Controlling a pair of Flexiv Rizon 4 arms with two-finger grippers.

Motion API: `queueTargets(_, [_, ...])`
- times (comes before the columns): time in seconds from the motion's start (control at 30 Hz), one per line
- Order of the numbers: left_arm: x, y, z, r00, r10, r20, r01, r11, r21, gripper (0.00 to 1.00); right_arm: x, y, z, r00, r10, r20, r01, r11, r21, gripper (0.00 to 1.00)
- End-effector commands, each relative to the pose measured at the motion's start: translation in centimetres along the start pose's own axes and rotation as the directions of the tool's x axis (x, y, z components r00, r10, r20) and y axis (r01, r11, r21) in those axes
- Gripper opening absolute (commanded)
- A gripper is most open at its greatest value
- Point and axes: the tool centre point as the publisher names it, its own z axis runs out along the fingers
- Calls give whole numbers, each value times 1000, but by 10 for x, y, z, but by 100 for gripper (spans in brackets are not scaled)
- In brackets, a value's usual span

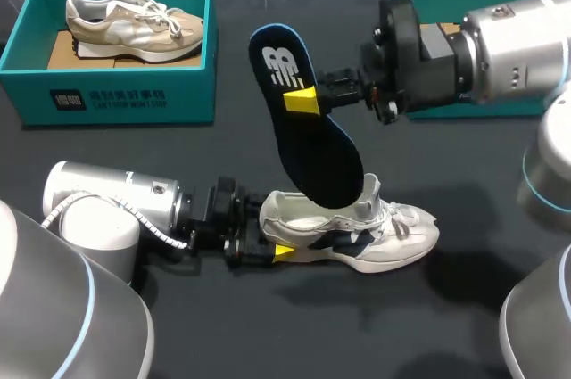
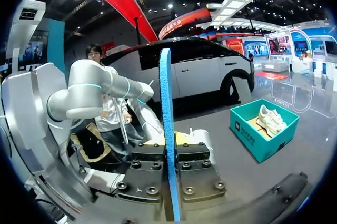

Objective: Take the shoe out of the shoebox, open the shoe tongue, remove and reinsert the insole, then place the shoe into the shoebox

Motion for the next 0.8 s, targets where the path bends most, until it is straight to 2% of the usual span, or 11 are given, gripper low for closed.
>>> queueTargets(0.03, [0,2,2,1000,-1,1,1,1000,-1,0,20,-15,-18,999,-2,44,5,997,-75,0])
queueTargets(0.13, [0,2,2,1000,-1,1,1,1000,-1,0,20,-15,-18,999,-2,44,5,997,-75,0])
queueTargets(0.17, [0,2,2,1000,-1,1,1,1000,-1,0,20,-16,-20,999,13,50,-8,994,-105,0])
queueTargets(0.43, [0,2,2,1000,-1,1,1,1000,-1,0,31,-15,-35,982,170,85,-156,976,-150,0])
queueTargets(0.8, [0,2,2,1000,-1,1,1,1000,-1,0,39,-17,-47,972,225,69,-213,965,-153,0])
